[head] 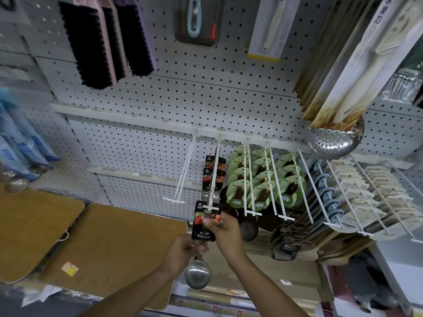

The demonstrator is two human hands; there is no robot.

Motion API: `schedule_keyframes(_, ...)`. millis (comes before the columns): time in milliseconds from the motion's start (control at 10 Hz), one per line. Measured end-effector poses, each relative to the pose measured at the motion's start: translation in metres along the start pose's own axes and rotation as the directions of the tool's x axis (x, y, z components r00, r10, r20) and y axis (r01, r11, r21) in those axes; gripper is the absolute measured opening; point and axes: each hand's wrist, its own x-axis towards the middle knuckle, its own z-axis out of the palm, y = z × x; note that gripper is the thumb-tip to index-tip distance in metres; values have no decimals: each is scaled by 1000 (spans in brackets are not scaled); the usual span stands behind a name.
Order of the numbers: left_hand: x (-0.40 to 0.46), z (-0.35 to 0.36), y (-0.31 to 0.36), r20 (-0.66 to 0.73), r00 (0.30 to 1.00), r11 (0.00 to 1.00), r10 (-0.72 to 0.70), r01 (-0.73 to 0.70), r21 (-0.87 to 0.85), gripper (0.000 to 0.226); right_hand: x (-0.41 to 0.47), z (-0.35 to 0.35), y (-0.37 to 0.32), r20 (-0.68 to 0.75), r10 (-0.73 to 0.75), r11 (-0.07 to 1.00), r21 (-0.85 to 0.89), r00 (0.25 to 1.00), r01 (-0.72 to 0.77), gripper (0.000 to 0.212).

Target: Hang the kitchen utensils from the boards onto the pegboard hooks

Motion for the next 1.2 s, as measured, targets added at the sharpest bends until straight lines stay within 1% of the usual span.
schedule_keyframes(100,9,1,9,-6,1000,999,-9,9,-32,13,11,2,1,-10,-2,1000,13,1000,2,17)
schedule_keyframes(200,18,-2,12,-1,1000,1000,-17,17,-21,13,22,3,2,-45,-6,1000,9,999,6,10)
schedule_keyframes(300,26,-3,14,-2,999,999,-37,37,-11,18,31,3,3,-62,-13,1000,-3,998,13,12)
schedule_keyframes(400,30,-3,18,13,999,999,-32,33,-44,10,36,4,2,-67,2,1000,4,998,-2,30)
schedule_keyframes(500,35,-4,19,12,1000,999,-23,24,-46,20,42,5,3,-81,-11,1000,7,997,11,25)
schedule_keyframes(700,41,-6,17,-5,999,999,-36,36,6,12,48,5,5,-70,7,1000,15,998,-6,21)
schedule_keyframes(800,44,-6,16,-13,1000,999,-25,26,19,10,50,6,6,-73,37,998,56,997,-33,11)
schedule_keyframes(900,43,-5,17,-30,999,998,-37,38,59,12,53,5,11,-71,45,999,30,996,-43,11)
schedule_keyframes(1000,45,-8,18,-52,997,995,-49,53,87,19,53,5,11,-59,54,998,-33,997,-56,9)
schedule_keyframes(1100,47,-13,12,-82,996,987,-14,28,161,28,54,5,14,-71,112,985,-125,991,-121,23)
schedule_keyframes(1200,33,-14,21,-72,990,872,123,-73,483,38,45,-2,11,-41,127,956,-260,991,-133,44)
